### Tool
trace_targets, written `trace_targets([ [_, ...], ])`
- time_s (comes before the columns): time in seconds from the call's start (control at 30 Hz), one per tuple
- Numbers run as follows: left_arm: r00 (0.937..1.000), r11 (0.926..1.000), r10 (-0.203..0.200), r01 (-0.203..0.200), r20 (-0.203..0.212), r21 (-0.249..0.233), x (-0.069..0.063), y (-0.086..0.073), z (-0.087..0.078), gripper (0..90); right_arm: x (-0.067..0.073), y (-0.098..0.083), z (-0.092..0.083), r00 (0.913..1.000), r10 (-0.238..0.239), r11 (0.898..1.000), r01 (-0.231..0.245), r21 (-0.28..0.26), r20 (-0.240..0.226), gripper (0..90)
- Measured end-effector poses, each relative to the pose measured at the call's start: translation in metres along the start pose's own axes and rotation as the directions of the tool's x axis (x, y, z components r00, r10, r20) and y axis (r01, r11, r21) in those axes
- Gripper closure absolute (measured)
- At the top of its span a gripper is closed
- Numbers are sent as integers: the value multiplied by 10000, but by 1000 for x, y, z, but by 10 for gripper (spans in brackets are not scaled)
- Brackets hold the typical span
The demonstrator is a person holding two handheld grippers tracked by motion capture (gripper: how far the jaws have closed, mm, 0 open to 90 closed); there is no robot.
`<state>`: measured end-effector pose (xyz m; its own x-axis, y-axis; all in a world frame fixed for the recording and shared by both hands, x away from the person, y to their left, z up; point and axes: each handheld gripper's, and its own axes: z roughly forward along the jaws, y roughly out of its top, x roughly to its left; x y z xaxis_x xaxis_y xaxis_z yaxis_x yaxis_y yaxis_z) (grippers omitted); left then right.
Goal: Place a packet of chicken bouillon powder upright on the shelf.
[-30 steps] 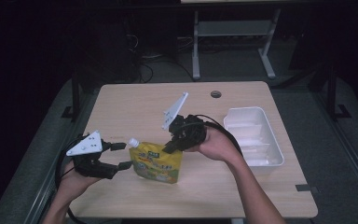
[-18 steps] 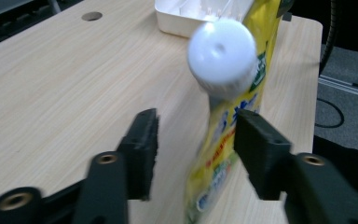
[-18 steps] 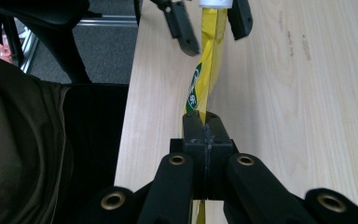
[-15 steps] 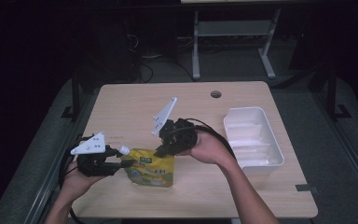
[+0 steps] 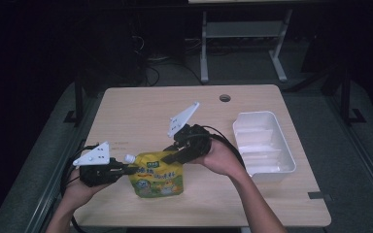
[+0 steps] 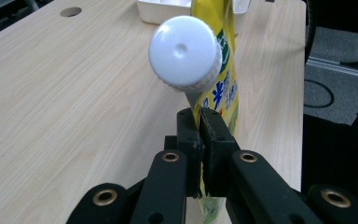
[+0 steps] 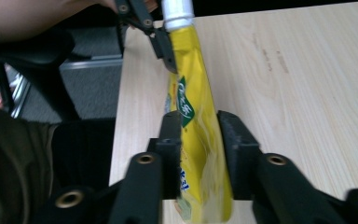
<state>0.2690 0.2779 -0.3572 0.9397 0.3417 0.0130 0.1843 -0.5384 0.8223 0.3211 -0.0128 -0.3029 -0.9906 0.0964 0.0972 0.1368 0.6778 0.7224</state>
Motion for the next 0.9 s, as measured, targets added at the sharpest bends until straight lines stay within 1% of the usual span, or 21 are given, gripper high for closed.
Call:
trace_targets([
  [0.07, 10000, 10000, 2, -2, -24, 1, 0, 0, 0, 883, -3, -7, 2, 9994, 338, 9994, -338, -87, 30, 630],
  [0.1, 10000, 10000, 1, -1, -25, 5, -1, 0, 0, 882, -5, -13, 3, 9985, 539, 9983, -538, -242, 4, 614],
  [0.13, 10000, 10000, 13, -13, -28, 12, -1, 0, 0, 882, -5, -13, 3, 9985, 539, 9983, -538, -242, 4, 614],
  [0.17, 10000, 10000, 37, -37, -29, 9, -1, 0, 0, 883, -6, -18, 4, 9974, 717, 9966, -718, -401, -18, 592],
  [0.23, 10000, 10000, 54, -54, -44, 2, -1, 0, 0, 882, -6, -21, 6, 9969, 785, 9957, -785, -485, -35, 579],
  [0.27, 10000, 10000, 57, -57, -55, 4, -1, 0, 1, 882, -7, -26, 9, 9952, 983, 9928, -981, -681, -16, 549],
  [0.37, 9999, 10000, 88, -87, -100, 13, -1, 0, 0, 880, -9, -33, 14, 9910, 1334, 9864, -1337, -961, -95, 469],
  [0.4, 9999, 10000, 84, -84, -99, 21, -1, 0, 0, 880, -9, -33, 14, 9910, 1334, 9864, -1337, -961, -95, 469],
  [0.47, 9999, 10000, 92, -91, -117, 25, -1, 0, 0, 880, -10, -37, 18, 9867, 1606, 9801, -1624, -1141, -251, 435],
  [0.53, 9999, 10000, 65, -65, -137, 19, -1, 0, 1, 879, -11, -40, 21, 9854, 1668, 9778, -1697, -1233, -332, 403],
  [0.63, 9998, 10000, 56, -56, -179, 25, -1, 0, 1, 876, -9, -42, 24, 9861, 1651, 9772, -1664, -1315, -211, 372],
  [0.73, 9998, 10000, 74, -73, -191, 55, -1, 0, 1, 876, -7, -45, 26, 9873, 1583, 9757, -1583, -1516, -123, 396],
  [0.83, 9998, 10000, 65, -64, -193, 45, -1, 0, 1, 876, -6, -48, 26, 9874, 1575, 9713, -1580, -1778, -168, 459],
  [0.9, 9998, 10000, 58, -57, -205, 41, -1, 0, 1, 875, -6, -50, 27, 9889, 1479, 9701, -1474, -1927, -121, 510],
])
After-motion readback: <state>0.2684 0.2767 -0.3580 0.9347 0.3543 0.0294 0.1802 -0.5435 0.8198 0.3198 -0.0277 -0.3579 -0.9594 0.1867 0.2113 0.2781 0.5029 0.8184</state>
